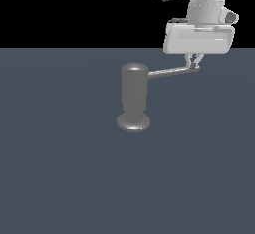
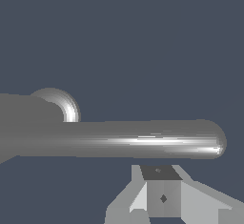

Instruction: Turn on the faucet by rotating a designated handle.

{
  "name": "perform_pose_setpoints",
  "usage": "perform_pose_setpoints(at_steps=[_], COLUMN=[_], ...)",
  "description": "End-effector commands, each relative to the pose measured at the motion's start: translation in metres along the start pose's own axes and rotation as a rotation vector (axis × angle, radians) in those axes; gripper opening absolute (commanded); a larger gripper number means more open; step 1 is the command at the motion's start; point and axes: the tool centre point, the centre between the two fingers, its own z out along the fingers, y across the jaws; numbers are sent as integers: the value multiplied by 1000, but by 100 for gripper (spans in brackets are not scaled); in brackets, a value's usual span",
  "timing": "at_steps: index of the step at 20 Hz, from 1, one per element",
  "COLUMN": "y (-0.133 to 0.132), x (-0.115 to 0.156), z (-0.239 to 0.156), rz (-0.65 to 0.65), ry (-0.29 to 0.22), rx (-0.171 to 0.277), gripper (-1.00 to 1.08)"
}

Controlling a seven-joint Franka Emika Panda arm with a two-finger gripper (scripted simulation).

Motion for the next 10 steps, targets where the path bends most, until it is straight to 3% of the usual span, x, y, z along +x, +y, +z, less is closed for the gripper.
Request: perform_pose_setpoints(at_steps=[1,10], y=[-4,-4], x=[11,36], z=[2,5], rz=[-5,1], ry=[3,-2], rx=[-2,-2], gripper=[-100,-100])
